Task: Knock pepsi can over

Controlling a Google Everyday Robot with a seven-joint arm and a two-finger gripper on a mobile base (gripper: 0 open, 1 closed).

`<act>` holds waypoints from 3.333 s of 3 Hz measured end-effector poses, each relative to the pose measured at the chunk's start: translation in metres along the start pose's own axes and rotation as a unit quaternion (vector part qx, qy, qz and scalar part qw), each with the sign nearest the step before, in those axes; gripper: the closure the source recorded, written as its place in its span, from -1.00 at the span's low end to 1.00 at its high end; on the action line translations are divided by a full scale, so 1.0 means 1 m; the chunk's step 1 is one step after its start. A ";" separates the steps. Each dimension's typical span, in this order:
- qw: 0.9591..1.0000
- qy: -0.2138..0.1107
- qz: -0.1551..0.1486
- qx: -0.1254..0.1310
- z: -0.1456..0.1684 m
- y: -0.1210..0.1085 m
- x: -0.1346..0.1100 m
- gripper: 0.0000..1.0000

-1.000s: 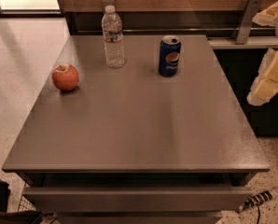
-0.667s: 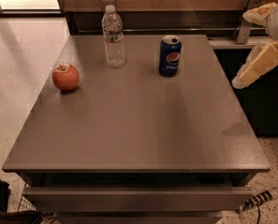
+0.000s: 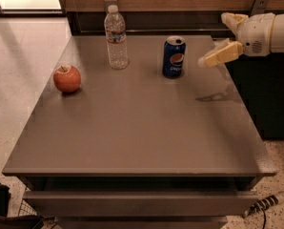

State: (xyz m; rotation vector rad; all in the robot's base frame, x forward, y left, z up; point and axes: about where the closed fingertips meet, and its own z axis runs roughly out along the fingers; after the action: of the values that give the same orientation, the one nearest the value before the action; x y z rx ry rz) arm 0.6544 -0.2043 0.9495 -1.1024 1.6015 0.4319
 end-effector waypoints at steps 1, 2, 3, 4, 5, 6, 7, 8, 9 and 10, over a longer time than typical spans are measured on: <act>1.000 -0.003 0.004 -0.002 0.002 0.000 0.001 -1.00; 0.999 -0.028 0.035 -0.020 0.027 0.000 0.013 -1.00; 0.995 -0.063 0.061 -0.039 0.055 0.004 0.027 -1.00; 0.991 -0.093 0.075 -0.054 0.078 0.009 0.034 -1.00; 0.988 -0.112 0.084 -0.069 0.096 0.013 0.038 -1.00; 0.986 -0.114 0.089 -0.078 0.110 0.017 0.043 -0.70; 0.986 -0.114 0.090 -0.081 0.113 0.019 0.042 -0.22; 0.986 -0.115 0.089 -0.083 0.115 0.020 0.041 0.22; 0.986 -0.115 0.089 -0.086 0.119 0.022 0.039 0.86; 0.986 -0.109 0.087 -0.087 0.121 0.023 0.037 1.00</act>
Offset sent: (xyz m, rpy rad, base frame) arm 0.0307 0.0224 -0.0418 0.1726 0.0838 0.0454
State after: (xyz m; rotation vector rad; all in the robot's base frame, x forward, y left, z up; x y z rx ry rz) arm 0.7044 -0.1181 0.8687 -1.0100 1.4917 0.7941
